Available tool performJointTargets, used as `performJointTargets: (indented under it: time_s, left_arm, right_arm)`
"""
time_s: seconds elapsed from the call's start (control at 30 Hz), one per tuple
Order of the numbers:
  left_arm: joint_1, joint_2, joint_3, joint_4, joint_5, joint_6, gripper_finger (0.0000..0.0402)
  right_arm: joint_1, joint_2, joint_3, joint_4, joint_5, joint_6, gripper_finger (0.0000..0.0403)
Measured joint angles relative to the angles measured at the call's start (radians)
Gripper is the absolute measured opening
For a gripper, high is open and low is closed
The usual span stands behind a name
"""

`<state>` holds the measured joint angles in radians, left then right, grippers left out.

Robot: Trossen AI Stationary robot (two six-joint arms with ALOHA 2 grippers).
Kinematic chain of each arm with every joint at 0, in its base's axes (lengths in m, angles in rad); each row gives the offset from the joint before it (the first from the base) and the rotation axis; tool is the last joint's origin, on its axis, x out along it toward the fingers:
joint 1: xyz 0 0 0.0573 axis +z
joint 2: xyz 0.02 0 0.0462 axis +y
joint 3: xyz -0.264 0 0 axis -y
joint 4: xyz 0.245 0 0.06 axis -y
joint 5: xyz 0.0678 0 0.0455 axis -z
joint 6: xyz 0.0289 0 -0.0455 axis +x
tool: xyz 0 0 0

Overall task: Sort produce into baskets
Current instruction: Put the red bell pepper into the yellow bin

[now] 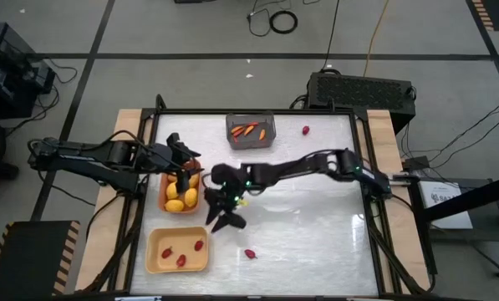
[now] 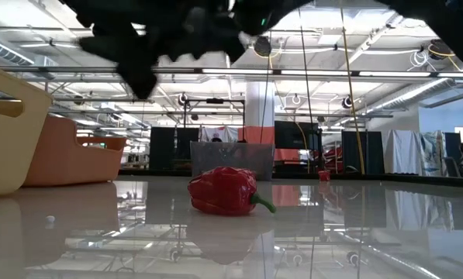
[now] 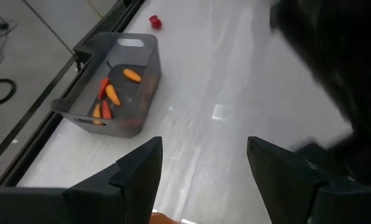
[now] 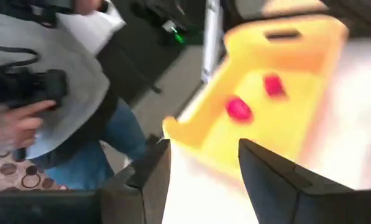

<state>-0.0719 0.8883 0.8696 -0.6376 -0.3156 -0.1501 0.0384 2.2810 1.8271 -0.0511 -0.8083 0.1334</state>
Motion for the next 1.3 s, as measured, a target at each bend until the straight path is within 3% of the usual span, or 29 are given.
performJointTargets:
  time_s: [0.43,0.6,0.73,1.0,1.17,1.3]
  left_arm:
    - [0.0,0.0,0.0,0.058,-0.076,-0.031,0.0242]
    - [0.0,0.0,0.0,0.11,-0.079,-0.077,0.0242]
    - [0.0,0.001,0.0,0.111,-0.079,-0.132,0.0242]
    - [-0.017,0.002,0.0,0.117,-0.079,-0.232,0.0242]
    - [-0.025,0.001,0.0,0.16,-0.08,-0.245,0.0242]
    - [-0.025,0.002,0.0,0.204,-0.088,-0.237,0.0242]
  right_arm:
    - [-0.257,-0.27,0.0,-0.91,0.31,-0.209,0.0133]
    - [-0.409,-0.319,-0.002,-1.133,0.383,-0.257,0.0121]
    - [-0.543,-0.364,-0.026,-1.176,0.439,-0.247,0.0112]
    - [-0.794,-0.396,-0.234,-1.071,0.719,0.09,0.0104]
    - [-0.897,-0.394,-0.386,-0.981,0.731,0.248,0.0128]
    - [-0.933,-0.394,-0.444,-0.892,0.73,0.263,0.0163]
